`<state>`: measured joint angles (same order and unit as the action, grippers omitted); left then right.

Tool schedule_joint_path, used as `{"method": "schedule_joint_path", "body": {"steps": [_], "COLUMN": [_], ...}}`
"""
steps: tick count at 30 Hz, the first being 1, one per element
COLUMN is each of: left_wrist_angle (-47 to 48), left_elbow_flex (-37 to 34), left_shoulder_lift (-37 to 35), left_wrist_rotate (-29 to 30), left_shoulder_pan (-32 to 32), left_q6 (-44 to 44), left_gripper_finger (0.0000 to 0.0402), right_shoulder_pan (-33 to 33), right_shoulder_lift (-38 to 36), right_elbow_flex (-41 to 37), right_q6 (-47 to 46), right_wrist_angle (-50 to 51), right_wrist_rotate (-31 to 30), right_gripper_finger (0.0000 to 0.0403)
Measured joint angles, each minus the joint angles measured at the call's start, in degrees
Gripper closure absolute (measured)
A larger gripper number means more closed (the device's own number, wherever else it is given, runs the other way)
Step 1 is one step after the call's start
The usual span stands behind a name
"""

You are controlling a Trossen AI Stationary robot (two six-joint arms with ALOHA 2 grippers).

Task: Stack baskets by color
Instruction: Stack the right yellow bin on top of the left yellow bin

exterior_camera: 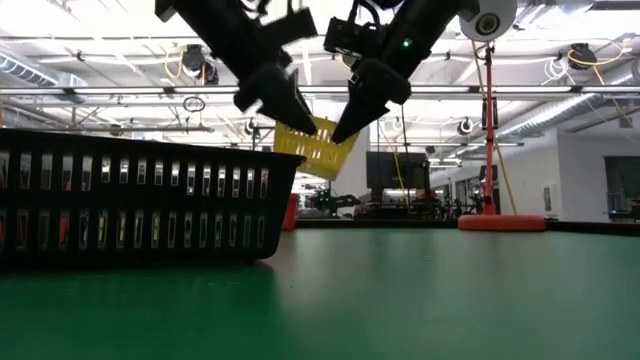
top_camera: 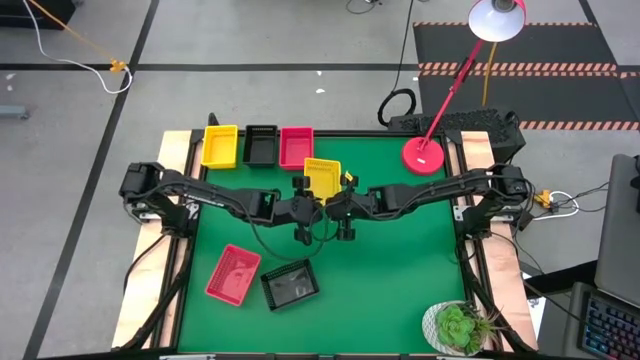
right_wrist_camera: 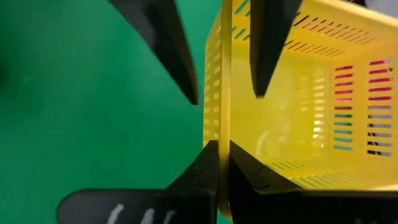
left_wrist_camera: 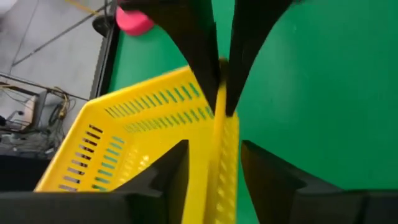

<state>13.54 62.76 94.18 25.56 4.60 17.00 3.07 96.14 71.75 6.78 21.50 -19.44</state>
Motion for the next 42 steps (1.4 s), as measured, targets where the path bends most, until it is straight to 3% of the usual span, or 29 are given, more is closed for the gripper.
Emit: {"method": "schedule_joint_path", "body": {"steps": [13, 17, 24, 29, 37, 42], "left_wrist_angle": [-1.4, -1.3, 0.0, 2.1, 7.7, 11.9], "left_elbow_flex": [-0.1, -0.1, -0.2, -0.2, -0.2, -0.2], "left_shoulder_lift": [0.7, 0.6, 0.2, -2.2, -8.8, -13.5], "left_wrist_rotate": [-0.3, -0.2, 0.0, 0.6, 0.6, 0.6], "left_shoulder_pan": [-0.1, -0.2, -0.2, 0.0, 2.3, 3.6], "left_q6": [6.2, 6.9, 7.3, 5.9, 4.1, 1.9], "left_gripper_finger": [0.0391, 0.0384, 0.0392, 0.0383, 0.0393, 0.0381], "right_shoulder_pan": [0.1, 0.6, 3.0, 5.0, 8.2, 11.8], "right_shoulder_lift": [0.0, 0.0, -1.2, -4.3, -11.0, -15.8], "right_elbow_flex": [0.0, 0.1, 0.1, 0.2, -0.2, -5.7], "right_q6": [1.6, 1.4, 1.5, 0.8, -4.7, -7.7], "right_wrist_angle": [-0.2, -0.3, 0.7, 5.0, 14.5, 12.5], "right_wrist_rotate": [-0.2, -0.1, -3.9, -7.9, -7.6, -7.5], "right_gripper_finger": [0.0398, 0.0367, 0.0243, 0.0181, 0.0154, 0.0154]}}
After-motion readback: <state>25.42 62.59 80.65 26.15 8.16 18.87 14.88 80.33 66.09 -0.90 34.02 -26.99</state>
